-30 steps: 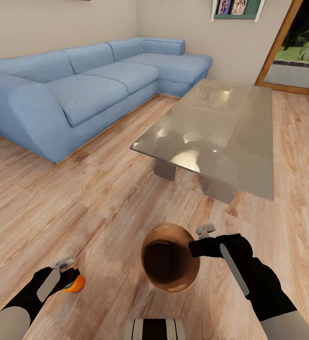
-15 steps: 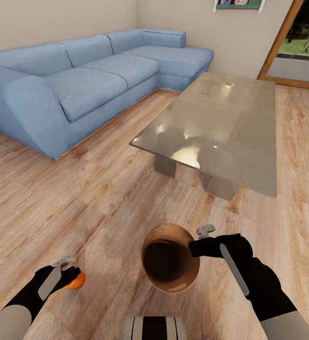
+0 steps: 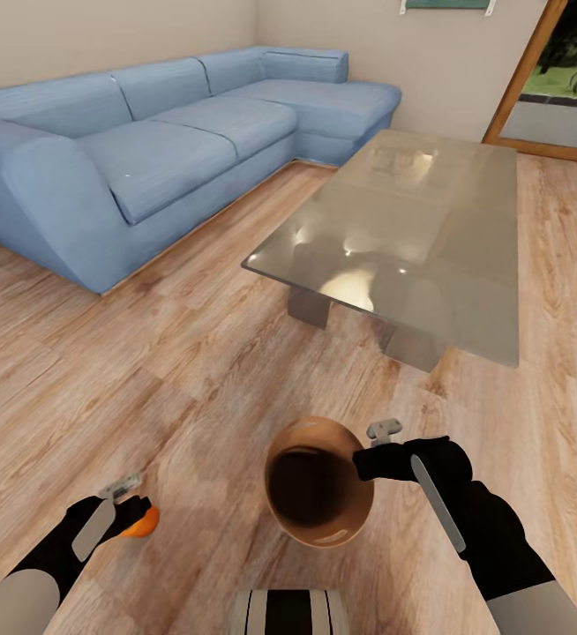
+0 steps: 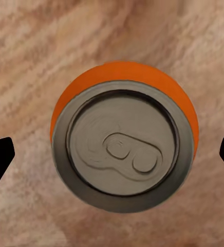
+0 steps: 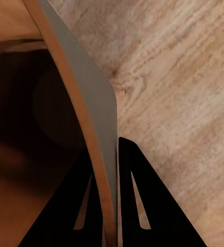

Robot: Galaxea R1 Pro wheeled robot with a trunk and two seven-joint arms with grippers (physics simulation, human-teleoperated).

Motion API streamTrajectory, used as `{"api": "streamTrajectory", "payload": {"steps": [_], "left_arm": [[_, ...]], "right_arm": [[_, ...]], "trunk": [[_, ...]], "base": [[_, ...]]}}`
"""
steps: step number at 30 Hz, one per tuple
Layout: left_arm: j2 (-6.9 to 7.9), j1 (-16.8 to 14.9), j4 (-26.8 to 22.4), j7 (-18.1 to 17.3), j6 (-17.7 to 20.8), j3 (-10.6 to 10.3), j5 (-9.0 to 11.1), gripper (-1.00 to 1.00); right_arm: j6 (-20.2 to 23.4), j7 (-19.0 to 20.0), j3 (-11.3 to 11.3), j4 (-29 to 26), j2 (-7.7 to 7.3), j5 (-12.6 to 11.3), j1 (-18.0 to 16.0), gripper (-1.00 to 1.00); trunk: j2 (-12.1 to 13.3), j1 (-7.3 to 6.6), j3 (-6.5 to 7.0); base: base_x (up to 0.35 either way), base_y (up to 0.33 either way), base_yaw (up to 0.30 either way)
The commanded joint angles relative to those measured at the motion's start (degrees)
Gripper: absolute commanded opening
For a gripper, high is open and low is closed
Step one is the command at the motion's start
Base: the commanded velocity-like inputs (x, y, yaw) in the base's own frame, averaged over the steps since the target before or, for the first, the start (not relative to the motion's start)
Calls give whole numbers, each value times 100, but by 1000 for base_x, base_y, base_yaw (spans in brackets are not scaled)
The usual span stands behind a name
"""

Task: Put the three can of soda from the living room inside the tash can in the kitchen.

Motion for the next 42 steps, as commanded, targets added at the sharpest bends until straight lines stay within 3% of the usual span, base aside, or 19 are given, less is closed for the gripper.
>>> {"api": "streamTrajectory", "payload": {"steps": [1,6,7,13,18,24,31,33,38,42], "left_arm": [[2,0,2,0,-4,-2,1,100],[11,1,4,-4,-18,-8,-37,100],[9,0,5,-5,-20,-8,-96,-100],[-20,0,6,-15,-21,0,-265,-100],[-26,4,0,-36,-24,0,-266,-100],[-16,54,-123,-418,-5,50,-250,-100],[-24,66,-148,-470,-7,53,-240,-100],[-33,111,-295,-466,7,51,-228,-100],[-41,481,-1179,-422,241,65,-197,-100],[-43,534,-1346,-414,297,67,-188,-100]], "right_arm": [[24,55,0,-2,1,-207,-1,-100],[24,55,-3,-2,-1,-206,-1,-100],[24,55,-3,-2,-1,-206,-1,-100],[24,55,-4,-2,-4,-206,-8,-100],[24,55,-4,-2,-3,-206,-5,-100],[24,55,-4,0,1,-206,-1,-100],[24,55,-4,17,2,-206,-3,-100],[24,55,-4,46,3,-202,-13,-100],[24,55,-4,75,10,-198,-26,-100],[24,55,-4,80,11,-198,-27,-100]], "trunk": [[0,0,0],[0,0,0],[0,0,0],[0,0,0],[0,0,0],[0,0,0],[1,-3,23],[4,-8,67],[10,-21,178],[16,-31,266]], "base": [[0,0,0],[0,0,0],[0,0,0],[0,0,0],[0,0,0],[0,0,0],[0,0,0],[0,0,0],[0,0,0],[0,0,0]]}}
